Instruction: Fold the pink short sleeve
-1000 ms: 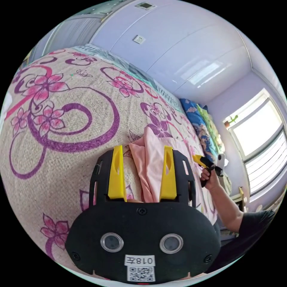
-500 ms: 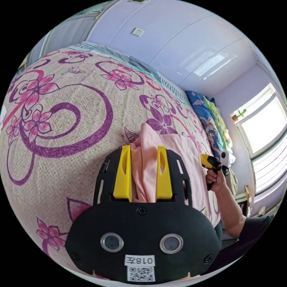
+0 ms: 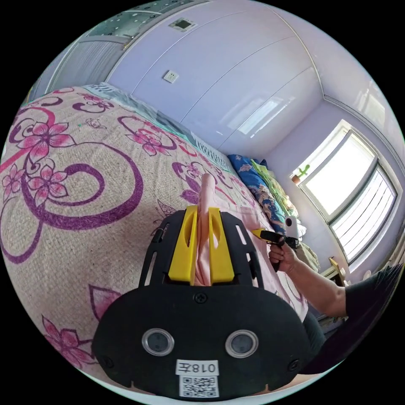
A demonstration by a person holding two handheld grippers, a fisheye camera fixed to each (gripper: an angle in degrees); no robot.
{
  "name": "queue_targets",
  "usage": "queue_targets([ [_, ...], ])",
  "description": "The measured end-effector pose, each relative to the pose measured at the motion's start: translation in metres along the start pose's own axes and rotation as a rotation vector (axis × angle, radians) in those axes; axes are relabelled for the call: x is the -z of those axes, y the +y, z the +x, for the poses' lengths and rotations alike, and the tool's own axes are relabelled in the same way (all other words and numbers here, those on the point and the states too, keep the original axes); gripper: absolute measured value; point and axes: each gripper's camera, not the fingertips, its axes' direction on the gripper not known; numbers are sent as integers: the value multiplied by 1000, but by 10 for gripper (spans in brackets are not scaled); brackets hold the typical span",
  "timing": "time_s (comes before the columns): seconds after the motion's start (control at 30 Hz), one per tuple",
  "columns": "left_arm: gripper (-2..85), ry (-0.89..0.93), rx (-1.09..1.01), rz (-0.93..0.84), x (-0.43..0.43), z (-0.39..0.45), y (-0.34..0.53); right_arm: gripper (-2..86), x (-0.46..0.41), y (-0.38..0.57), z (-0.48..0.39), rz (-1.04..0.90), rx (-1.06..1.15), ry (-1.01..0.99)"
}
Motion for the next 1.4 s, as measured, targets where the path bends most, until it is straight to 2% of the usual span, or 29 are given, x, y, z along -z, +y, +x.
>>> queue_targets([
  [0.1,44,-63,-18,-4,11,16,4,42,4,27,-14,90,25,78],
  [0.2,44,-179,-161,3,27,63,2,41,7,47,-44,145,98,208],
  [0.33,45,-257,-335,123,79,137,16,40,23,91,-95,266,228,357],
  [0.47,44,-331,-536,244,121,238,32,41,51,138,-126,401,281,409],
  [0.63,45,-334,-714,450,134,358,33,40,133,189,-165,628,365,525],
  [0.77,46,-286,-707,545,89,414,5,42,192,188,-170,703,389,632],
  [0.93,50,-309,-625,442,-41,421,-83,49,237,117,-119,642,320,801],
  [1.0,62,-269,-528,280,-110,396,-132,63,237,76,-75,573,264,860],
  [1.07,87,-351,-349,-33,-201,342,-168,94,226,41,-11,427,118,889],
  [1.1,92,-373,-313,-83,-213,328,-169,113,220,31,34,309,-58,885],
  [1.13,95,-400,-213,-92,-214,298,-162,107,222,41,65,291,-191,839],
  [1.2,90,-304,-118,-29,-196,260,-142,101,232,80,76,489,-252,750],
  [1.23,86,-240,-117,-15,-183,245,-129,98,232,102,72,557,-231,709],
  [1.3,79,-145,-184,-8,-163,236,-104,87,222,133,57,562,-139,630],
  [1.4,56,-29,-261,-82,-149,226,-46,58,183,181,37,496,-50,669],
])
